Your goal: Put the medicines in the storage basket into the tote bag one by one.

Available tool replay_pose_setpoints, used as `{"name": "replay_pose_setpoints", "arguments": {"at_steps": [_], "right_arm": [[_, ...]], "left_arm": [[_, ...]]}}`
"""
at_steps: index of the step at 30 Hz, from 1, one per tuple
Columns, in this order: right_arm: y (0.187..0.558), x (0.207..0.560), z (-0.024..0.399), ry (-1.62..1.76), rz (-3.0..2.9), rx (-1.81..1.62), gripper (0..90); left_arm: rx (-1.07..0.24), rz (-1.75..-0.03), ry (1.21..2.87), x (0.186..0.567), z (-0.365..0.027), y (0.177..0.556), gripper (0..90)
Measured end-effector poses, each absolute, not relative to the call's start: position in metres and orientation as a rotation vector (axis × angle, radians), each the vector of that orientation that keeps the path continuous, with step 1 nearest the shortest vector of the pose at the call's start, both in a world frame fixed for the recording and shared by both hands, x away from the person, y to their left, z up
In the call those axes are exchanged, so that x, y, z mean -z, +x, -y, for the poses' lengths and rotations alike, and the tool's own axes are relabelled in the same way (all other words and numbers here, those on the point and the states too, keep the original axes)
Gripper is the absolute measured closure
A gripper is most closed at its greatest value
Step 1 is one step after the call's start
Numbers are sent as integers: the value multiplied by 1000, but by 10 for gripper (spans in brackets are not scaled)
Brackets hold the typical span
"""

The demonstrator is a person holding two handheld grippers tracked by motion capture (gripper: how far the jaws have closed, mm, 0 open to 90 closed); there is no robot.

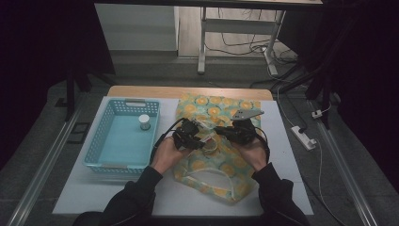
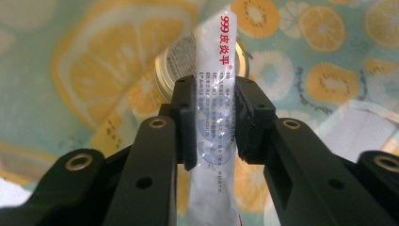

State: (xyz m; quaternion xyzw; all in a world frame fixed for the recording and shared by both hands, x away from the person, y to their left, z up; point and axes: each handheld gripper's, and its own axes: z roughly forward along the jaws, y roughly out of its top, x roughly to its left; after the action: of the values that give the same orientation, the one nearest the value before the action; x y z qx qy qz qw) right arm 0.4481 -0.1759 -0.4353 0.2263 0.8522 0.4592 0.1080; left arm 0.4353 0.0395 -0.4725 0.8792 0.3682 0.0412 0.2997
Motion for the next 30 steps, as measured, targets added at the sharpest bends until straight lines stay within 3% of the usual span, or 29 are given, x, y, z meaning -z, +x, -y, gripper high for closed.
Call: {"name": "replay_pose_setpoints", "arguments": {"at_steps": [30], "right_arm": [[450,437,175,688,-2493,-1333,900]], "left_arm": [[-200,-1026,2277,489,-25,470,713]]}}
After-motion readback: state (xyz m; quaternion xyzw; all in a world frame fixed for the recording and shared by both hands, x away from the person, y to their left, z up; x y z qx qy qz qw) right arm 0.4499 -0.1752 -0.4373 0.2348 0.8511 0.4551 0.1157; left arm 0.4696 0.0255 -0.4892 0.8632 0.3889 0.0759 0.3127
